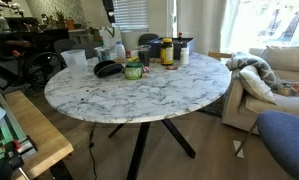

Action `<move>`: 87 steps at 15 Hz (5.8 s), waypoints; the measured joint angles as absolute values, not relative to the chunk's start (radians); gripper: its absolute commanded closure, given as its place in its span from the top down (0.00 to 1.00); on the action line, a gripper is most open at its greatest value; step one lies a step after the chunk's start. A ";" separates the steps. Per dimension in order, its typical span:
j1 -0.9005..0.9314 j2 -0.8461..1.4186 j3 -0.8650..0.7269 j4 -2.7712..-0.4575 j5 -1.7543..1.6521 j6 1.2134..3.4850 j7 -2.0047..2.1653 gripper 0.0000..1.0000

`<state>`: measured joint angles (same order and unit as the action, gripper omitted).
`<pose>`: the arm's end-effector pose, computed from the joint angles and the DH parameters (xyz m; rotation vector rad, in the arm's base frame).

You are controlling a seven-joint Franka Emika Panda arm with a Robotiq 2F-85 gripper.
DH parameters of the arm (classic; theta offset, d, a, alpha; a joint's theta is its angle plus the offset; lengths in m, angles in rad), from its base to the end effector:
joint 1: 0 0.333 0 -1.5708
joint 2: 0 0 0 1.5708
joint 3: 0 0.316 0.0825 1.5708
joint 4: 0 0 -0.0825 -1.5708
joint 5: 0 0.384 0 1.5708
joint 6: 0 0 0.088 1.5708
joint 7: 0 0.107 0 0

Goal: Place the wooden block on the other block

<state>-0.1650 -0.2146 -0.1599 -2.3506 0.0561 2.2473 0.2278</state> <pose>0.4563 -0.1535 0.4255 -2.9330 0.8812 -0.1712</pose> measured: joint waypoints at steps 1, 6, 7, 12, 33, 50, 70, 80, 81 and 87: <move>-0.185 -0.197 -0.177 -2.369 0.056 2.281 0.243 1.00; -0.255 -0.135 -0.239 -2.379 0.057 2.305 0.276 1.00; -0.255 -0.135 -0.237 -2.378 0.057 2.305 0.276 1.00; -0.258 -0.114 -0.259 -2.299 0.052 2.296 0.135 1.00; -0.180 0.177 -0.127 -2.045 0.089 2.282 -0.363 1.00; -0.216 0.390 -0.014 -2.034 0.115 2.507 -0.703 1.00; -0.228 0.401 0.035 -2.067 0.134 2.590 -0.738 1.00; -0.150 0.483 0.020 -2.052 -0.023 2.587 -0.590 1.00; -0.150 0.488 0.004 -2.049 -0.050 2.587 -0.577 1.00; -0.206 0.493 -0.086 -2.003 -0.145 2.484 -0.591 1.00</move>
<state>-0.2063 0.4930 -0.0865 -2.0026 -0.1449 2.4837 -0.5907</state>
